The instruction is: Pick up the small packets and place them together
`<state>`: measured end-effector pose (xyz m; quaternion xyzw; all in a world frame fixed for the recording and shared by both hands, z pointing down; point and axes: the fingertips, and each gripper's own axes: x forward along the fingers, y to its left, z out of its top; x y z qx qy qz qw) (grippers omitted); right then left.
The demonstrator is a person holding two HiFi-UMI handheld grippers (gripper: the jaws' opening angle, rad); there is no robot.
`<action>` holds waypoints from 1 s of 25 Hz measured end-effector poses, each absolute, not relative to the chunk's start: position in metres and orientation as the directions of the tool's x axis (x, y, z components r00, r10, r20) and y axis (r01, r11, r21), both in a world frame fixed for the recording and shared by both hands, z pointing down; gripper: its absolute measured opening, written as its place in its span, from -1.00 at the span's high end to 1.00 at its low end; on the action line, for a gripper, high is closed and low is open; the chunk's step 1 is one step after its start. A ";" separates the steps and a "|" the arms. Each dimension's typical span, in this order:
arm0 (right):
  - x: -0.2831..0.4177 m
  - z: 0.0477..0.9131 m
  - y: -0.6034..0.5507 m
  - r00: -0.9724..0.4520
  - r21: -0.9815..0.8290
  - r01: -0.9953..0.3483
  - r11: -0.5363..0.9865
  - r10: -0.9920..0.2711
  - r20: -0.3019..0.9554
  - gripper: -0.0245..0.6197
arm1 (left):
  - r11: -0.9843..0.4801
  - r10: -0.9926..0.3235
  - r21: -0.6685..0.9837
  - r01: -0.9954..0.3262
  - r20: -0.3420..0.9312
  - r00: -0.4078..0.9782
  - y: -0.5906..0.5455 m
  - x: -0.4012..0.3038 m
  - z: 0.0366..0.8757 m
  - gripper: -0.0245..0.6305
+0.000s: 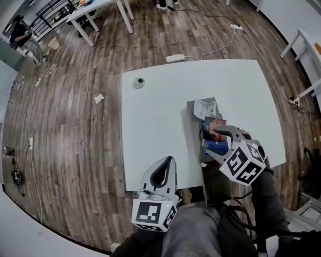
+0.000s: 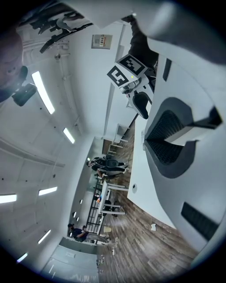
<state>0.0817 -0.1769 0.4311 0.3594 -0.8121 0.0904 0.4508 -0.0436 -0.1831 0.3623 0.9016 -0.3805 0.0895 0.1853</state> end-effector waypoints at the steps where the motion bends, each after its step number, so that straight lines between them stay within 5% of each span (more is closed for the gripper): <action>1: 0.082 0.428 -0.176 -0.334 0.183 -0.669 0.720 -0.512 0.791 0.19 | -0.643 -0.654 0.264 -0.719 0.299 0.695 -0.181 -0.044 0.361 0.94; 13: 0.096 0.379 -0.125 -0.249 0.278 -0.748 0.602 -0.643 0.724 0.19 | -0.734 -0.599 0.231 -0.639 0.222 0.769 -0.137 -0.032 0.329 0.94; 25: 0.075 0.474 -0.058 -0.185 0.178 -0.778 0.602 -0.491 0.851 0.20 | -0.790 -0.520 0.220 -0.573 0.256 0.815 -0.098 -0.030 0.338 0.94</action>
